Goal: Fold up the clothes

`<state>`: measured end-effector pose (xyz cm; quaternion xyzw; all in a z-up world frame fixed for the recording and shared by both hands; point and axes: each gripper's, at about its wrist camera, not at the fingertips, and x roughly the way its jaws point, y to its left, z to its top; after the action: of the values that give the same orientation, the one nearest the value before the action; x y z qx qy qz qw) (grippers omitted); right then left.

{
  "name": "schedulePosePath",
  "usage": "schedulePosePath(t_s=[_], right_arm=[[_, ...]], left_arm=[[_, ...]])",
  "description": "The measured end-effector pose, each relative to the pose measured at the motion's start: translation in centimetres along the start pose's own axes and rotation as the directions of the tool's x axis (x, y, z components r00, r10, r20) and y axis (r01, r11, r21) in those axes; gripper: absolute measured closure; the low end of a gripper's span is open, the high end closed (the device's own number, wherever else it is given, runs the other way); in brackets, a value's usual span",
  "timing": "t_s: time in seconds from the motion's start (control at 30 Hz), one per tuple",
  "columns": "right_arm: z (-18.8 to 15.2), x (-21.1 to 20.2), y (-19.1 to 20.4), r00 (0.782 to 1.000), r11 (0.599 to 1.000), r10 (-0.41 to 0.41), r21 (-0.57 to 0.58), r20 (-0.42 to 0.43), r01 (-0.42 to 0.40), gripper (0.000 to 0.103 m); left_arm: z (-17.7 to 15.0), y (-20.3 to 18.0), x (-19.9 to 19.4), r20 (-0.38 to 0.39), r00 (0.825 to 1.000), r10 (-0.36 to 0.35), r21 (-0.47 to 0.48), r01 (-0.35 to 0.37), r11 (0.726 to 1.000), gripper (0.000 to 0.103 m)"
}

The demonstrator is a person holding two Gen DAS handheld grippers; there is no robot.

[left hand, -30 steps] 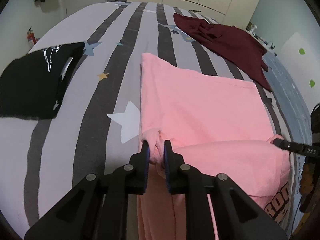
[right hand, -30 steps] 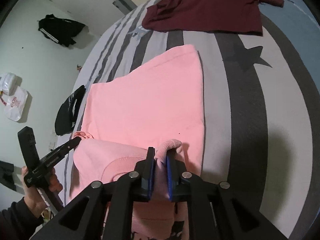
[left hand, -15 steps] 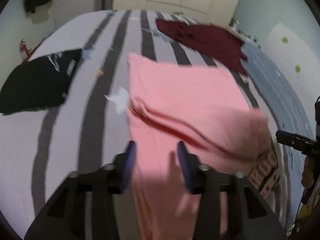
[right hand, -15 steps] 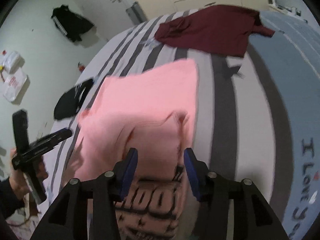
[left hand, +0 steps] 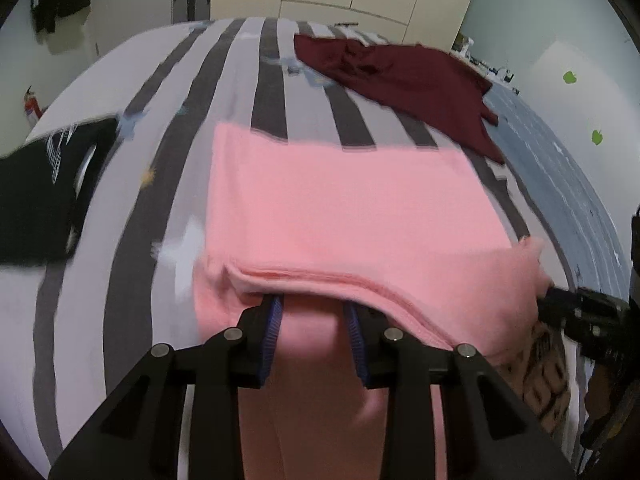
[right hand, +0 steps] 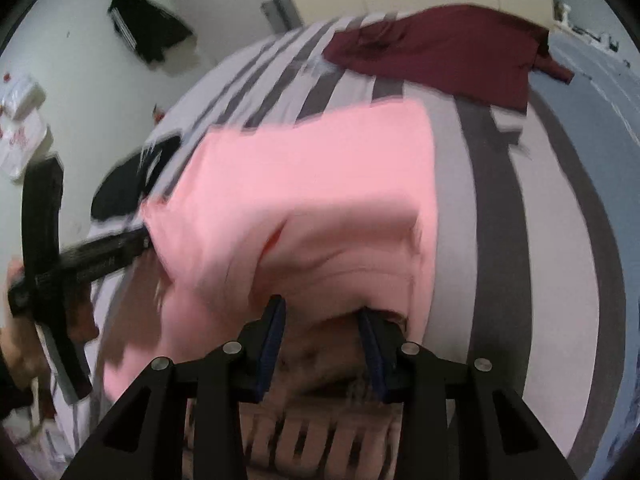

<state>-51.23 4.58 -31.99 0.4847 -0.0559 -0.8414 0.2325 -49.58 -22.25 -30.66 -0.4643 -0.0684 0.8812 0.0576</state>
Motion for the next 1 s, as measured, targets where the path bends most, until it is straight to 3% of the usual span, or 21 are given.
schedulePosePath(t_s=[0.17,0.27,0.37,0.53,0.67,0.8,0.97,1.0], right_arm=[[7.3,1.0,-1.7,0.99,0.998,-0.043,0.052,0.132,0.036,0.069],[9.8,0.2,-2.4,0.98,0.997,-0.049,0.074,0.194,0.035,0.069],[9.6,-0.4,-2.5,0.98,0.997,-0.049,0.068,0.194,0.037,0.069],[4.9,0.8,-2.4,0.995,0.997,-0.07,0.05,0.075,0.066,0.069],[2.1,1.6,-2.4,0.997,0.997,-0.067,0.051,0.028,0.066,0.069],[2.4,2.4,-2.6,0.997,0.996,-0.078,0.054,0.022,0.076,0.069],[4.1,3.5,-3.5,0.996,0.993,-0.092,0.074,0.016,0.091,0.069],[4.3,3.6,-3.7,0.996,0.993,-0.09,0.078,0.018,0.088,0.069]], left_arm=[[5.6,1.4,1.6,0.066,0.998,0.013,-0.008,-0.013,1.0,0.075],[6.8,2.5,1.0,0.094,0.995,0.017,-0.044,-0.013,0.999,0.075],[5.8,3.4,0.0,0.095,0.995,0.023,-0.05,-0.018,0.999,0.075],[1.4,4.7,-0.6,0.045,0.997,0.069,-0.03,-0.067,0.997,0.074],[-0.8,5.1,-0.3,0.011,0.997,0.083,-0.015,-0.082,0.996,0.073],[-1.0,4.9,0.1,0.006,0.997,0.074,-0.008,-0.074,0.997,0.064],[-0.7,4.9,1.0,-0.007,0.998,0.064,-0.018,-0.064,0.998,0.065],[-0.6,4.7,1.1,-0.002,0.998,0.059,-0.011,-0.059,0.998,0.069]])
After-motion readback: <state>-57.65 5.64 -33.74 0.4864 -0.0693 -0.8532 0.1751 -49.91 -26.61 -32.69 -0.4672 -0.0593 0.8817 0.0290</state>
